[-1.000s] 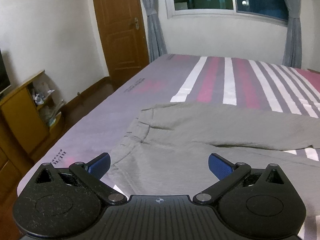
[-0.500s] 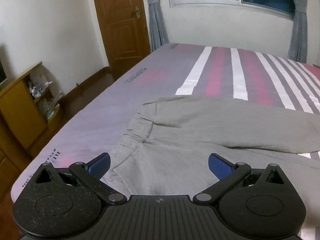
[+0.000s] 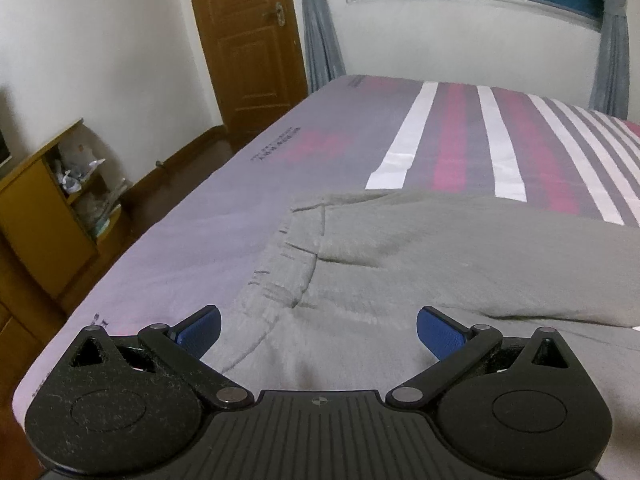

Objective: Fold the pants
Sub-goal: 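Close the left gripper on the waistband while the right gripper grasps the cuff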

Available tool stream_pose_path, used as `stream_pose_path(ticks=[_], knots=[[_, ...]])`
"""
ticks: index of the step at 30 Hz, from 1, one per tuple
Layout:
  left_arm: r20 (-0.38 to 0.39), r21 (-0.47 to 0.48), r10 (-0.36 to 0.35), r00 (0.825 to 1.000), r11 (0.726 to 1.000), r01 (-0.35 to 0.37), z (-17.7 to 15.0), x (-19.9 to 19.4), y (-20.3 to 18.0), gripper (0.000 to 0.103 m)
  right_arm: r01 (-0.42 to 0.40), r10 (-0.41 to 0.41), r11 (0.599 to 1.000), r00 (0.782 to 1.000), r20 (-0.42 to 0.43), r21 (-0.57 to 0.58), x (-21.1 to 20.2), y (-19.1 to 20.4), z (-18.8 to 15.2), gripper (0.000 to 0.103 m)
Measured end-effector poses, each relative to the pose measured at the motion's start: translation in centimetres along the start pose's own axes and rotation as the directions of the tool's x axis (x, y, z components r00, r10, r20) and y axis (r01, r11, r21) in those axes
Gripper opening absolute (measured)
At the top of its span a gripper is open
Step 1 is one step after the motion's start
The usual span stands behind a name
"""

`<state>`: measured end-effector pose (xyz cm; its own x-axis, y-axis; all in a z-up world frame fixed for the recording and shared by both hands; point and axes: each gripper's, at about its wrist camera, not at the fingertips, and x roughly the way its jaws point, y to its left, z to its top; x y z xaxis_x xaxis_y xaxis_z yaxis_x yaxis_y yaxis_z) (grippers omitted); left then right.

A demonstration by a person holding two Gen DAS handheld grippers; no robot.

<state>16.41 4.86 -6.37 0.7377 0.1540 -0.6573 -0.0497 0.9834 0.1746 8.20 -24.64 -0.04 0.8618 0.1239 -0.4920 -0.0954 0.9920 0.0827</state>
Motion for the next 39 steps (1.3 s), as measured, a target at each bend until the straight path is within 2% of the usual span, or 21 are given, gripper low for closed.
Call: stream_pose_path(ticks=[11,13,17,21,25,28,30,33,36,39], knots=[[-0.046,-0.020,0.021,0.999,1.000,-0.022,1.9,5.8,0.0,0.103,-0.029,0.028,0.999,0.998,-0.048,-0.032,5.9,-0.1,1.3,0.101],[-0.057,-0.012,0.029,0.998,0.999,-0.029,2.1,7.1,-0.1,0.103,-0.043,0.041,0.998,0.997,-0.063,-0.041,7.3,-0.1,1.5,0.096],[-0.090,-0.025,0.017,0.996,1.000,-0.019,2.9,9.9,0.3,0.103,-0.055,0.050,0.997,0.995,-0.088,-0.054,10.3,-0.7,2.1,0.094],[-0.115,-0.036,0.010,0.993,0.999,-0.014,3.7,13.1,0.8,0.103,-0.075,0.066,0.995,0.989,-0.129,-0.062,13.9,-1.3,2.4,0.082],[-0.142,-0.047,0.005,0.990,0.999,-0.011,4.4,16.3,1.3,0.103,-0.093,0.079,0.993,0.981,-0.175,-0.071,17.7,-1.9,2.8,0.081],[-0.151,-0.084,0.018,0.988,0.996,-0.031,4.9,18.3,2.3,0.103,-0.102,0.084,0.992,0.976,-0.202,-0.079,20.3,-2.2,3.1,0.075],[-0.157,-0.105,0.023,0.987,0.994,-0.040,5.2,19.5,2.9,0.103,-0.106,0.087,0.992,0.971,-0.221,-0.074,21.8,-2.7,3.4,0.075],[-0.178,-0.128,-0.022,0.984,0.992,0.000,5.6,21.4,3.9,0.103,-0.117,0.097,0.991,0.966,-0.240,-0.070,23.7,-3.0,3.9,0.076],[-0.171,-0.161,-0.113,0.979,0.983,0.086,5.8,23.1,4.7,0.103,-0.122,0.094,0.988,0.963,-0.251,-0.095,25.4,-3.2,4.4,0.078],[-0.190,-0.181,-0.168,0.967,0.974,0.133,6.2,24.9,4.8,0.103,-0.122,0.090,0.987,0.960,-0.266,-0.105,27.0,-3.7,4.7,0.082]])
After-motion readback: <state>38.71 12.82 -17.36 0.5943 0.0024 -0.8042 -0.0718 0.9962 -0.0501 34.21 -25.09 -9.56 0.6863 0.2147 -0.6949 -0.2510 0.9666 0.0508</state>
